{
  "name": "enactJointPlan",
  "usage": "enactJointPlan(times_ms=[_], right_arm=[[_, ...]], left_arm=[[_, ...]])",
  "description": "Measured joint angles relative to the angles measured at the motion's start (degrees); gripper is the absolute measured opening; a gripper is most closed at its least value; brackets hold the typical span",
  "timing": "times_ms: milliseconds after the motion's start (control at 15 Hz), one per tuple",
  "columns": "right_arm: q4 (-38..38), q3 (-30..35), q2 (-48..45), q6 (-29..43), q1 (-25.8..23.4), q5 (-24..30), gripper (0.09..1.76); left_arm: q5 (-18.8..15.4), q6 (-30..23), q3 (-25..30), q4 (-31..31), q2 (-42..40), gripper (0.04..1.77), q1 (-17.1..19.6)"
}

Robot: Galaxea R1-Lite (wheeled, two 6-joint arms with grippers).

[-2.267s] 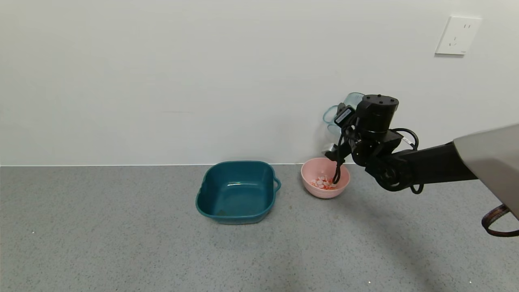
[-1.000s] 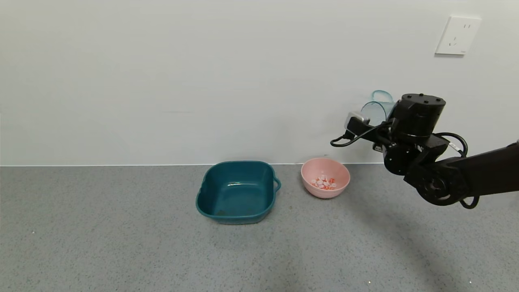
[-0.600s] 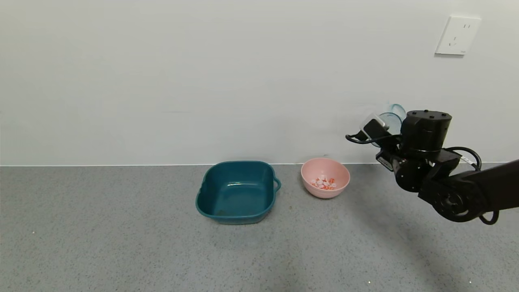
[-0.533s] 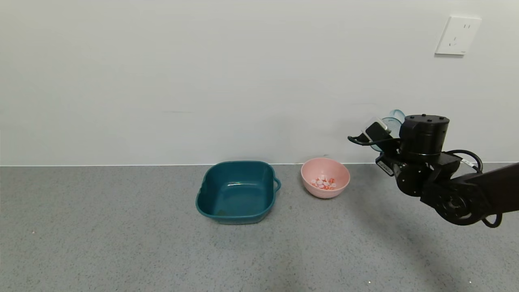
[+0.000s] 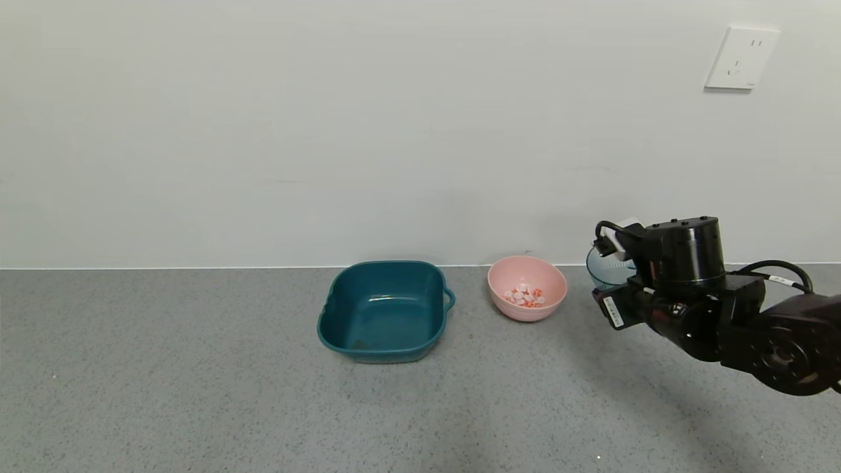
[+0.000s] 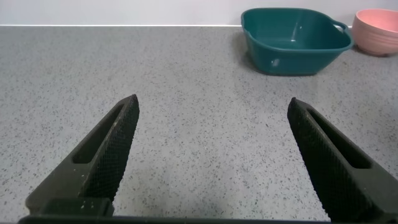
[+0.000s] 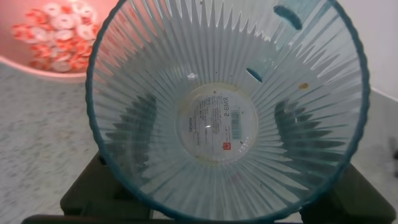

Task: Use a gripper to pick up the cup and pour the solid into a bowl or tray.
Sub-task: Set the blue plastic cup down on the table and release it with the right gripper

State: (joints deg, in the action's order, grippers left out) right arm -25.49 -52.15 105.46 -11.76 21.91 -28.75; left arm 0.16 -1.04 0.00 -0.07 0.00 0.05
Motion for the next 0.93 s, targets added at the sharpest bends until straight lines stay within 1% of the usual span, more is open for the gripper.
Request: enactJointPlan(times_ms=[200,267,333,533,667,800,933], right_arm=[[-0.2,2.7,-1.2,5.6,0.6,7.6,1.33],[-0.6,3.7,-1.5,6.8,0.8,8.8,1.33],[-1.4,4.9,-1.7,7.8,1.0,9.1,1.33],[-7.3,8.7,-1.4,11.5,1.8,9.4,1.33],[-11.5,11.3,-0.4,11.7,2.0,9.7,1.33],[-16.5,14.2,1.4,11.9,2.0,12.3,1.33],[-19.7,16.6,3.2,11.9,1.6,13.2,1.33]], left_arm=[[0.0,0.0,0.0,0.0,0.0,1.72,0.0],[0.0,0.0,0.0,0.0,0.0,1.72,0.0],[0.0,0.0,0.0,0.0,0.0,1.72,0.0],[0.0,0.0,0.0,0.0,0.0,1.72,0.0],[0.0,0.0,0.0,0.0,0.0,1.72,0.0],[0.0,0.0,0.0,0.0,0.0,1.72,0.0],[0.0,0.0,0.0,0.0,0.0,1.72,0.0]])
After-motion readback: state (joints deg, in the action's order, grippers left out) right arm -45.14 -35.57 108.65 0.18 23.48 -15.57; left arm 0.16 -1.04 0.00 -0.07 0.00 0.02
